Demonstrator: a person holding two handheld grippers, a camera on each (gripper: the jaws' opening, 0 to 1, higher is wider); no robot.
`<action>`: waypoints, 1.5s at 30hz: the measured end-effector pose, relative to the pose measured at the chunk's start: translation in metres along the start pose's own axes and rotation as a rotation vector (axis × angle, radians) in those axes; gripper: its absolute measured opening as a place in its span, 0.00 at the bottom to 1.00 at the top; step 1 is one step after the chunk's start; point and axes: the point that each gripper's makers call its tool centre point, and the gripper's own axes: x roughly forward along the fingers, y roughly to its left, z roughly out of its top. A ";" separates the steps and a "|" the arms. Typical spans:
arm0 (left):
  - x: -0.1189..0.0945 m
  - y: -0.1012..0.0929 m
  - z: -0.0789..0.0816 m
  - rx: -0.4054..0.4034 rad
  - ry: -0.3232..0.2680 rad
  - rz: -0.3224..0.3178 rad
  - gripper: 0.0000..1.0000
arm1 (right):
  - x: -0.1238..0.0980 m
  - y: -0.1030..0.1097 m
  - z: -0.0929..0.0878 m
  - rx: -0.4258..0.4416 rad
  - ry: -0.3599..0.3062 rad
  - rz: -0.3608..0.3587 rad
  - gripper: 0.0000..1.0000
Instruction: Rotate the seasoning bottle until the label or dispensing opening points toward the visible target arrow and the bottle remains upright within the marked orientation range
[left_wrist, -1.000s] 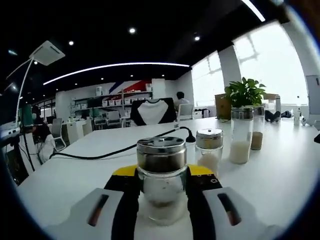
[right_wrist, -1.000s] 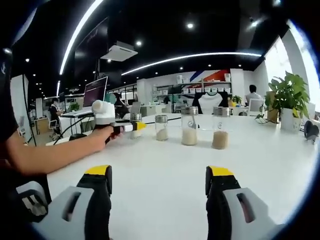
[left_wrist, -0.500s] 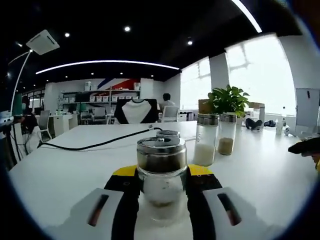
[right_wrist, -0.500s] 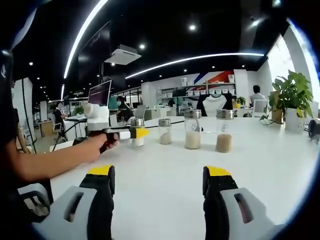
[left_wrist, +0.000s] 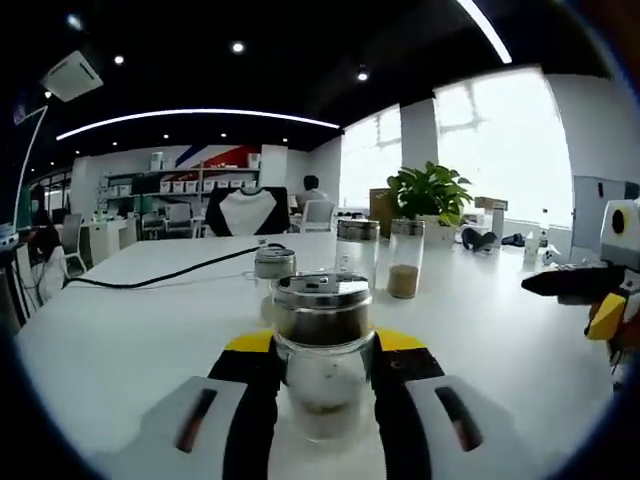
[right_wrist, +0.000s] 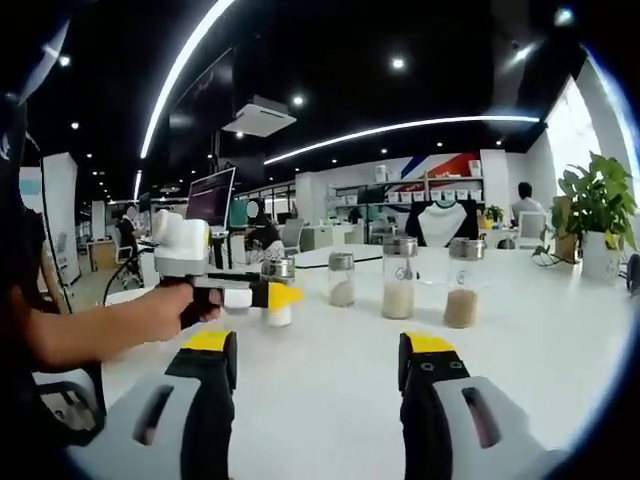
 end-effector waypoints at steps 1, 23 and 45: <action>0.000 0.000 -0.003 -0.007 0.011 0.002 0.37 | 0.002 0.001 0.001 -0.003 -0.001 0.005 0.61; -0.029 -0.100 0.003 0.177 -0.065 -0.319 0.37 | 0.023 0.035 0.015 -0.030 -0.029 0.170 0.33; -0.061 -0.147 -0.003 0.150 -0.076 -0.647 0.37 | 0.018 0.065 0.016 0.034 -0.027 0.352 0.31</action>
